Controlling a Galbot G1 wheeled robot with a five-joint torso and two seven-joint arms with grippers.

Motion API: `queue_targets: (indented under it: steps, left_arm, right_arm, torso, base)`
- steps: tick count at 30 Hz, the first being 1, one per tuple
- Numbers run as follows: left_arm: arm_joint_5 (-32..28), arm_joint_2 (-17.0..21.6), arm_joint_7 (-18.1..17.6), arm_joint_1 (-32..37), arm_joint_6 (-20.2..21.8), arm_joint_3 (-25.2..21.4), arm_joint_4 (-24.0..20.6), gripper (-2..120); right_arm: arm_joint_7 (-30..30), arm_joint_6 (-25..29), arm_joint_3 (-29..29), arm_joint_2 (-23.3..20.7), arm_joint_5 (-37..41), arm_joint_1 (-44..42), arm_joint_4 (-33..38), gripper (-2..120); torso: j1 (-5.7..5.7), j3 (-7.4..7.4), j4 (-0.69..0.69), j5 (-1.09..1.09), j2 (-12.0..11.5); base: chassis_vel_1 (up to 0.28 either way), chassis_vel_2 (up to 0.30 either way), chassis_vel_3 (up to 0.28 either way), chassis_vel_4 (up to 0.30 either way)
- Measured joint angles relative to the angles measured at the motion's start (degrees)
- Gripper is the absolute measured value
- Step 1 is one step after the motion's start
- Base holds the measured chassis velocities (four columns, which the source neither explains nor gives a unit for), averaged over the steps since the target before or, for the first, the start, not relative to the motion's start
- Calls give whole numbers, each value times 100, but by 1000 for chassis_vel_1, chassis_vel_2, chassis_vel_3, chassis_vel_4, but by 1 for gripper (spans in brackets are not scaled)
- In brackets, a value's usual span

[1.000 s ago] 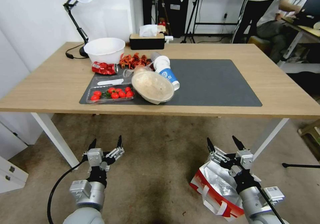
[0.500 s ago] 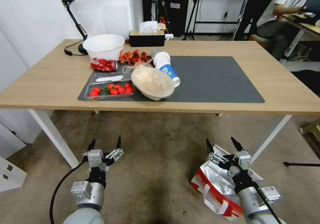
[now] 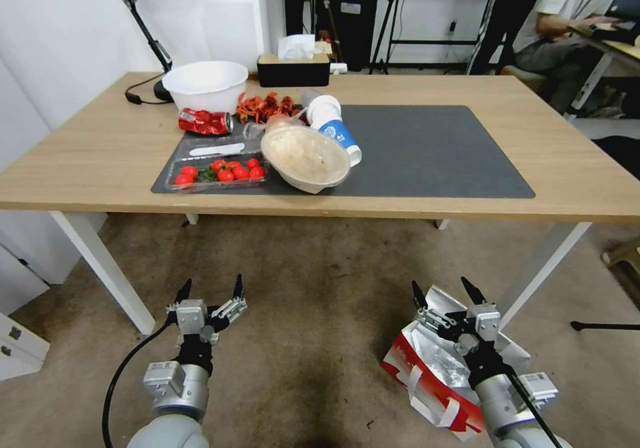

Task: Pick up the food delivery bag from the floor and place it on the table.

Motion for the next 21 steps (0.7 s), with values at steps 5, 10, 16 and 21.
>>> queue_targets:
  steps: [5, 10, 16, 21]
  left_arm:
    - [-9, 5, 0, -5, 4, 0, 8, 100]
    - [-20, 7, 0, -8, -1, 7, 24, 100]
    - [-24, 5, -5, -9, -7, 12, 35, 100]
    - [-18, 3, -5, 3, -14, 12, 42, 100]
  right_arm:
    - [-2, -6, 0, 3, -1, 5, -19, 100]
    - [-9, -9, 12, -12, 0, 3, -23, 100]
    - [-17, -9, 20, -29, 5, 2, -43, 100]
    - [-23, -8, 9, -29, 5, 14, -64, 100]
  torso:
    - [-44, -74, 0, 0, -119]
    - [-89, -153, 0, 0, -244]
    - [-145, -231, 0, 0, -377]
    - [-195, -311, 0, 0, -507]
  base:
    - [0, 0, 0, 0]
    - [0, 0, 0, 0]
    - [0, 0, 0, 0]
    - [0, 0, 0, 0]
